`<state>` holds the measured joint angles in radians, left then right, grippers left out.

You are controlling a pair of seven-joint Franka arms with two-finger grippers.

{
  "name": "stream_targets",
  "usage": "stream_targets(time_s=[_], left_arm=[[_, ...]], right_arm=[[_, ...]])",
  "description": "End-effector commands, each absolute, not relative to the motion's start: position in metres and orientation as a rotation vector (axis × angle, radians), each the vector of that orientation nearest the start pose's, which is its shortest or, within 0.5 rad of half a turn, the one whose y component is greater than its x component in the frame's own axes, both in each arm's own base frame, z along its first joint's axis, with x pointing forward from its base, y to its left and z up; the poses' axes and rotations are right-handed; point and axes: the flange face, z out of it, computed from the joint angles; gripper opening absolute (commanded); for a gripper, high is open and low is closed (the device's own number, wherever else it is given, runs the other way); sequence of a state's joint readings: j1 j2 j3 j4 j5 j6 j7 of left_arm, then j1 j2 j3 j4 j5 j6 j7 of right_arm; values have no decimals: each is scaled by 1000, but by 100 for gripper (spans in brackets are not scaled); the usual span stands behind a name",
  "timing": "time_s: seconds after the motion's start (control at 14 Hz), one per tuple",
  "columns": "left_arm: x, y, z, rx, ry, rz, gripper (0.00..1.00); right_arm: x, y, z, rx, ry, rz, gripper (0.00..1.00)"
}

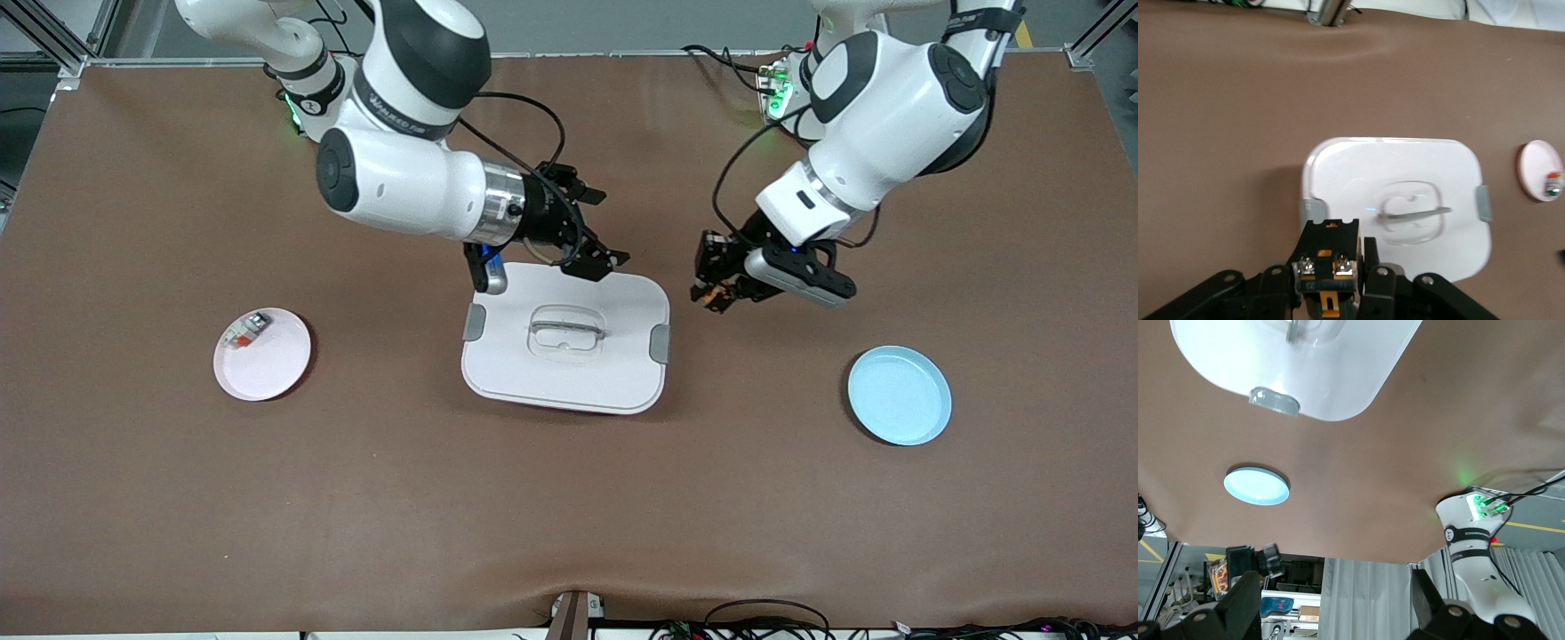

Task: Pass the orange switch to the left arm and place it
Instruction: 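Carry the switch toward the blue plate while the right gripper withdraws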

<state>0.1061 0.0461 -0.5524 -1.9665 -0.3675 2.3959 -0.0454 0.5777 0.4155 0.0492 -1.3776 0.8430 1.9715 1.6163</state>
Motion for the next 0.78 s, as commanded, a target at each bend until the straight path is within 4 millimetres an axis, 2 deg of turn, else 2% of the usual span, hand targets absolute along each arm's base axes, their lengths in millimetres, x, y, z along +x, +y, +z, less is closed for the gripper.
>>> stream_targets(time_s=[0.0,0.21,0.43,0.57,0.71], left_arm=[[562,-218,483,-3380,378,-527,0],[587,-166,462,-3359,343,-500,0],[607,-120,441,-3314,391,-452,0],[618,-109,434,-3264,439,-417,0],[628,-88,428,-3204,482,-376,0]], right_arm=[[560,398,541,-2059,1419,908,100],[569,337,540,-2235,1290,908,100],[565,306,543,-2467,1148,781,100],[568,279,544,-2530,1075,762,100],[570,247,538,-2592,985,720,100]])
